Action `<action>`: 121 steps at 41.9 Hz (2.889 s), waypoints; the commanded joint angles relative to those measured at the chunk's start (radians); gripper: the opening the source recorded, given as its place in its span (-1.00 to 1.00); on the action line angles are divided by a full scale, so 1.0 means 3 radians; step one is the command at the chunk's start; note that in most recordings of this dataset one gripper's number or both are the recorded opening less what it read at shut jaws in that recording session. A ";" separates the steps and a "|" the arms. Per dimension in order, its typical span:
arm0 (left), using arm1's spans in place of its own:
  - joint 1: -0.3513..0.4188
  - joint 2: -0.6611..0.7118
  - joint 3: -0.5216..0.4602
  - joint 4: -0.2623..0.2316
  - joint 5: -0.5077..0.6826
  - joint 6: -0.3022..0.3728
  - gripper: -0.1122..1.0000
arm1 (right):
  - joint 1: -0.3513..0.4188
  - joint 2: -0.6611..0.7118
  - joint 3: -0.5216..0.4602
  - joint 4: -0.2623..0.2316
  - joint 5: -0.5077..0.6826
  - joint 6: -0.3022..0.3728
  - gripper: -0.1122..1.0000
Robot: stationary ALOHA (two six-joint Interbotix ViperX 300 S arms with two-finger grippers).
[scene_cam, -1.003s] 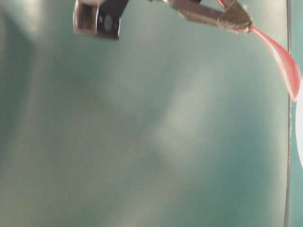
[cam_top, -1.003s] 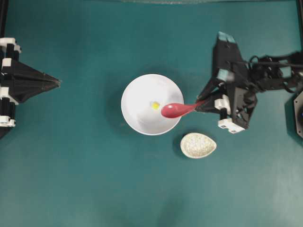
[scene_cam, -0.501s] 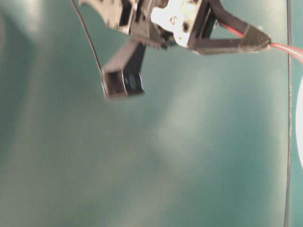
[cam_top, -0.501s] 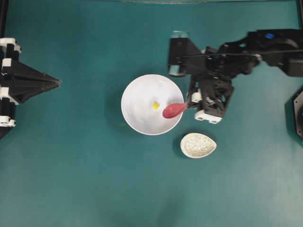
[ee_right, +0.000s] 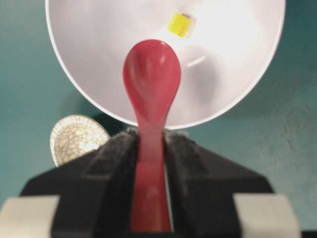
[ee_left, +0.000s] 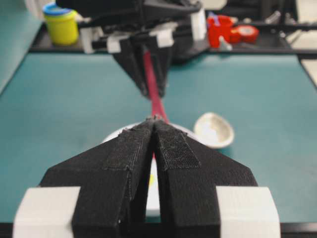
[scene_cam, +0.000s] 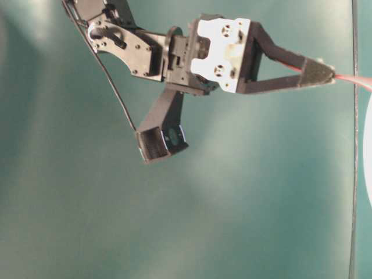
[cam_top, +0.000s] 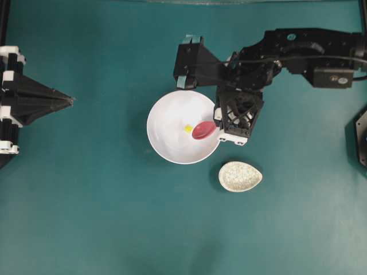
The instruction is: Scoop the yellow hexagonal prism block from the bowl with a spoon using the right arm.
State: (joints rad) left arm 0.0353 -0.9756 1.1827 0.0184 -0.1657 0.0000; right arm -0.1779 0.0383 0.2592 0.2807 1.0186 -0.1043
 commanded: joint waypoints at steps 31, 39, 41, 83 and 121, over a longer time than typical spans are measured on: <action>0.0010 0.0020 -0.0051 0.0010 -0.0010 -0.0005 -0.80 | 0.0015 0.0220 -0.0056 -0.0005 -0.0337 -0.0031 -0.38; 0.0005 0.0020 -0.0051 0.0010 -0.0010 -0.0005 -0.80 | 0.0015 0.0235 -0.0041 -0.0005 -0.0516 -0.0036 -0.38; 0.0010 0.0026 -0.0051 0.0010 -0.0010 -0.0005 -0.80 | 0.0015 0.0235 -0.0036 -0.0005 -0.0573 -0.0036 -0.38; 0.0010 0.0020 -0.0051 0.0010 -0.0010 -0.0005 -0.80 | 0.0015 0.0133 0.0235 -0.0026 -0.1452 -0.0010 -0.38; 0.0010 0.0031 -0.0046 0.0010 -0.0010 -0.0005 -0.80 | 0.0159 -0.0430 0.1166 -0.0020 -0.2817 -0.0005 -0.38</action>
State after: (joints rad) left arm 0.0368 -0.9756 1.1827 0.0184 -0.1641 0.0000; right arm -0.1365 -0.0445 0.5967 0.2746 0.2270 -0.1043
